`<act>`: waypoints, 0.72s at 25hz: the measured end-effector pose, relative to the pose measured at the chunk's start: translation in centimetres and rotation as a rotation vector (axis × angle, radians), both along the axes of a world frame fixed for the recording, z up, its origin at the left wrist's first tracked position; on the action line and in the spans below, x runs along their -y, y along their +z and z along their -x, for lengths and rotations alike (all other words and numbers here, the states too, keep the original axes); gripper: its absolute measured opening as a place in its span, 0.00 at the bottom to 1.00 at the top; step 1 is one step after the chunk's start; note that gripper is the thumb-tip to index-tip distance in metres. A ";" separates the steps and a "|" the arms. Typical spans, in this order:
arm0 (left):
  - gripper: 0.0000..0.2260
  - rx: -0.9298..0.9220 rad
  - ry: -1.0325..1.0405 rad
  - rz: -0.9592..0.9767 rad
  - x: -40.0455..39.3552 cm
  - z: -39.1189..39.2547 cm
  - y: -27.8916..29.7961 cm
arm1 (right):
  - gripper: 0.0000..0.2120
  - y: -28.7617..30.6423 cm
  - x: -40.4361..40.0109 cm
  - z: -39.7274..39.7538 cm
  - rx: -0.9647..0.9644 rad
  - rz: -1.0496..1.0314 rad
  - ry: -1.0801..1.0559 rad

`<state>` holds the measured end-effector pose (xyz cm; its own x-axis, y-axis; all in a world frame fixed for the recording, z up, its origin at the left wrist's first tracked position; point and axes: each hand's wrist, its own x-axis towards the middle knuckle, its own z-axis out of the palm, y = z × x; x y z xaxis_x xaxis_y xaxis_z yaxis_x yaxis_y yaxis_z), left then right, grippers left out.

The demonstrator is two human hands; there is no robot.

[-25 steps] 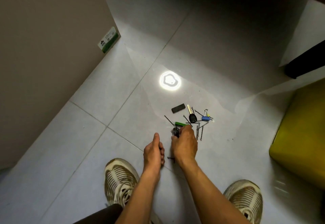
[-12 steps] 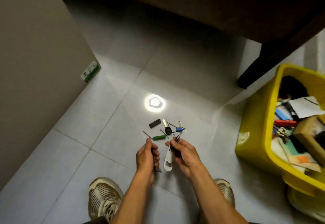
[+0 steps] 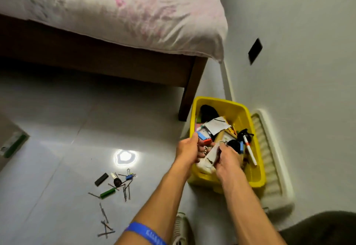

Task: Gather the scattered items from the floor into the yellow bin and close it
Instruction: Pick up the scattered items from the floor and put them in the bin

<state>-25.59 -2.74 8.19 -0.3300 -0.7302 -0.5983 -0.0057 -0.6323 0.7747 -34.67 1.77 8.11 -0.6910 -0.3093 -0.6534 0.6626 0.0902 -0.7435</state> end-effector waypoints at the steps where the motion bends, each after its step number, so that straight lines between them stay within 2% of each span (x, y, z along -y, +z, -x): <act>1: 0.17 -0.072 0.008 -0.066 0.3 1.3 1.0 | 0.07 0.2 -0.1 1.2 0.029 0.014 -0.029; 3: 0.17 -0.114 0.008 -0.103 0.5 2.1 1.2 | 0.12 0.1 -0.4 1.8 0.088 0.081 -0.062; 5: 0.17 -0.064 -0.021 -0.035 0.1 0.3 0.2 | 0.15 -1.3 -0.9 0.5 0.029 0.049 -0.078; 6: 0.17 -0.023 -0.017 0.001 -0.1 -1.0 -0.6 | 0.15 -2.1 -1.2 -0.5 -0.078 -0.053 -0.075; 8: 0.13 0.053 0.066 0.038 -0.8 -4.1 -2.7 | 0.15 -3.4 -1.8 -3.0 -0.418 -0.304 -0.008; 9: 0.11 0.092 0.112 0.044 -1.1 -5.7 -4.0 | 0.14 -3.9 -1.9 -4.5 -0.592 -0.339 0.054; 11: 0.08 0.177 0.174 0.039 -2.0 -9.2 -6.8 | 0.09 -4.9 -1.5 -8.2 -0.809 -0.245 0.259; 13: 0.06 0.276 0.190 -0.001 -2.7 -12.9 -9.9 | 0.07 -6.4 -0.9 -12.4 -0.842 -0.161 0.530; 14: 0.09 0.357 0.189 -0.013 -3.0 -14.6 -11.2 | 0.07 -7.5 -0.9 -14.2 -0.812 -0.168 0.661; 18: 0.15 0.770 0.193 -0.106 -4.3 -23.1 -16.2 | 0.11 -14.3 -0.9 -19.1 -0.657 -0.383 1.112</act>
